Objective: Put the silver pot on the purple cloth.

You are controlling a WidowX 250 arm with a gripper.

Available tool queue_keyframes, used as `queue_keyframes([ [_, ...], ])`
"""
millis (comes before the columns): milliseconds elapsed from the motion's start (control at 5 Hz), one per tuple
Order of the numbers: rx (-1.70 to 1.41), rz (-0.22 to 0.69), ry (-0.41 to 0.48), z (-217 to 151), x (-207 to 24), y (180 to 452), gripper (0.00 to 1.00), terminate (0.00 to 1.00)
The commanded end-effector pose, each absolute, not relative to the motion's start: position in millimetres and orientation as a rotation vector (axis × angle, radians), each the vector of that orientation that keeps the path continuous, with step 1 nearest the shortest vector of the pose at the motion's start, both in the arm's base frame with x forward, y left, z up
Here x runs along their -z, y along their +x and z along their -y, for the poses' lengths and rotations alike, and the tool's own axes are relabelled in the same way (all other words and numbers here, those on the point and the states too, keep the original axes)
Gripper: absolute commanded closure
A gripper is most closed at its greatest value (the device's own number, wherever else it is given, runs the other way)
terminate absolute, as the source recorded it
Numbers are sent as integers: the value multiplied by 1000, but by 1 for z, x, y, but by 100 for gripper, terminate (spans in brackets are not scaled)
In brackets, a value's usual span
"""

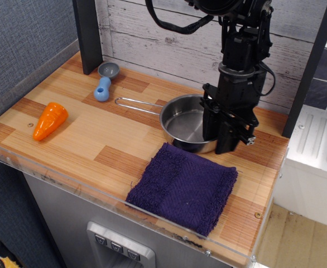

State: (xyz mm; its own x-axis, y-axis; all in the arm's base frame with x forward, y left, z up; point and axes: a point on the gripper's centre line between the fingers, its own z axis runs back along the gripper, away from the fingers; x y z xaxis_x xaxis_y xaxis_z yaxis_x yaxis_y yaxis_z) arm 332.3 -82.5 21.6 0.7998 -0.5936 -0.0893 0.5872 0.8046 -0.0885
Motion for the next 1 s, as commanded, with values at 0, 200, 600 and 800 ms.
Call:
queue_keyframes([
  [0, 678, -38, 13, 75, -36, 315, 100, 0],
  [200, 697, -26, 10, 71, -41, 311, 100, 0],
  [600, 727, 141, 15, 50, -101, 299, 100, 0],
  [800, 807, 196, -7, 47, -127, 275, 100, 0],
])
